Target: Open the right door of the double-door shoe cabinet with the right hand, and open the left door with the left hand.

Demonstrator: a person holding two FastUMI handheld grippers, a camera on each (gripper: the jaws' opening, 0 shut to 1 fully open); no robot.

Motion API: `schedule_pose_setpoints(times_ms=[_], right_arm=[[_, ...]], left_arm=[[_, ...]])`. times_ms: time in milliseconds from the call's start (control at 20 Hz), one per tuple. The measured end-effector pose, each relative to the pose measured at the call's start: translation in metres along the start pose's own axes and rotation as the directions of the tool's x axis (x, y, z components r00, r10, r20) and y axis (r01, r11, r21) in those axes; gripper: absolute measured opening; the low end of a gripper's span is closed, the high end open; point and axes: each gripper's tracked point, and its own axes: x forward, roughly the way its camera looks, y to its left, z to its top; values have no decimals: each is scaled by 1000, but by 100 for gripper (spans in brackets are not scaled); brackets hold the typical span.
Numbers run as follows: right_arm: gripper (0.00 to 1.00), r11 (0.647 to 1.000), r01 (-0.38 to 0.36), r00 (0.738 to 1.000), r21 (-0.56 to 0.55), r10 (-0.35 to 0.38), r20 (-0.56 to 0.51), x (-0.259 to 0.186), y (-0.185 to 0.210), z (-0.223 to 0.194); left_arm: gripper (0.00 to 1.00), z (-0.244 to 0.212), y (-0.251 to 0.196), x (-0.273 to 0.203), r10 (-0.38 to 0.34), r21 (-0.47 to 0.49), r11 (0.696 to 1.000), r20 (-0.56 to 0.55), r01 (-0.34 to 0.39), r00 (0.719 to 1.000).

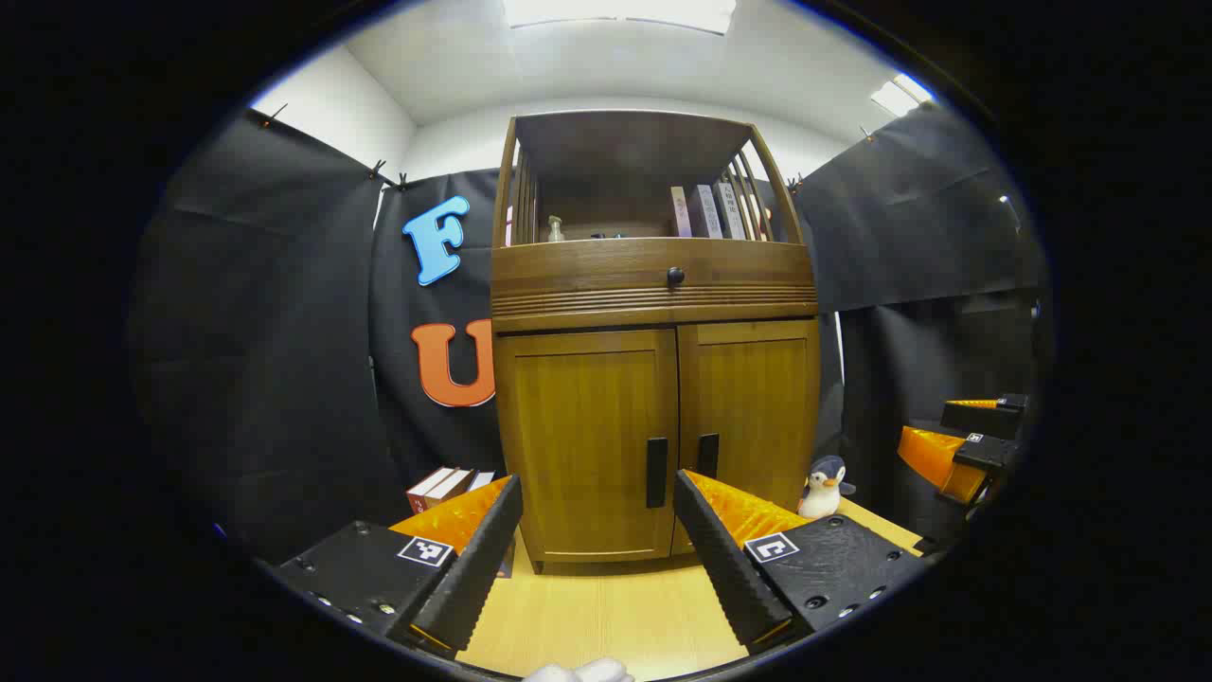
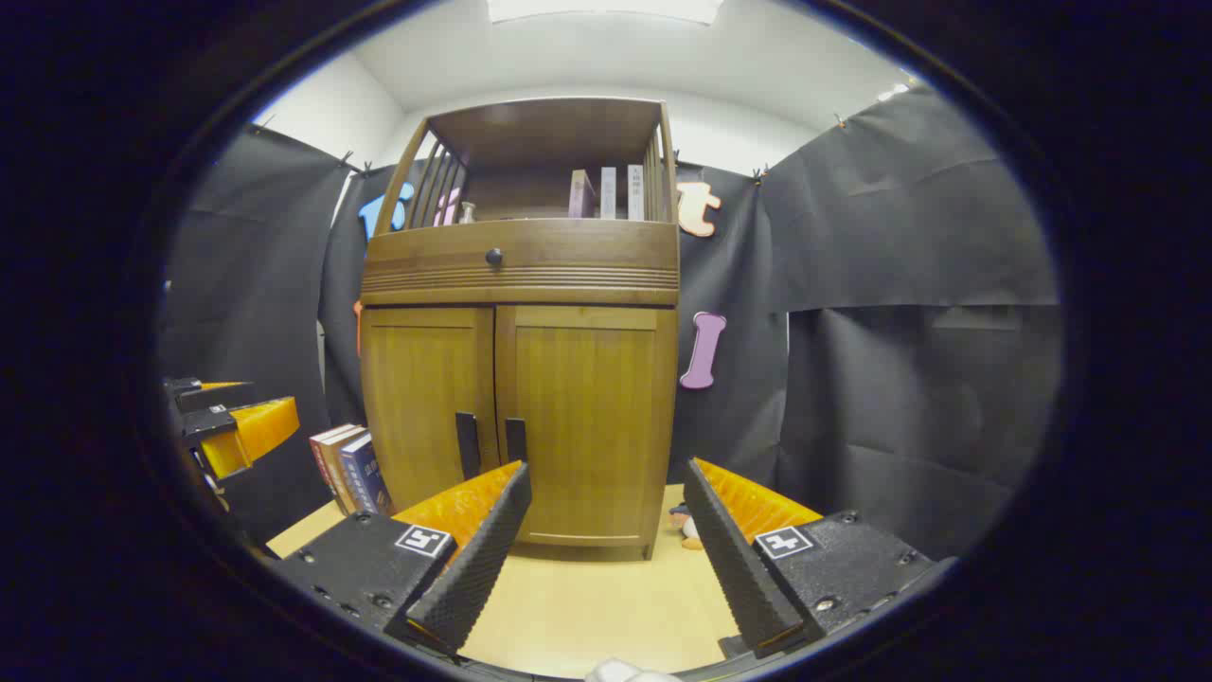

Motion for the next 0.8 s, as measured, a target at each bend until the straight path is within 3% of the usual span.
schedule_pose_setpoints(times_ms=[800], right_arm=[[100,1000,28,1000,-1,-28,-13,-12,1,-6]], left_arm=[[96,-6,7,-6,-17,-14,1000,-6,17,1000]])
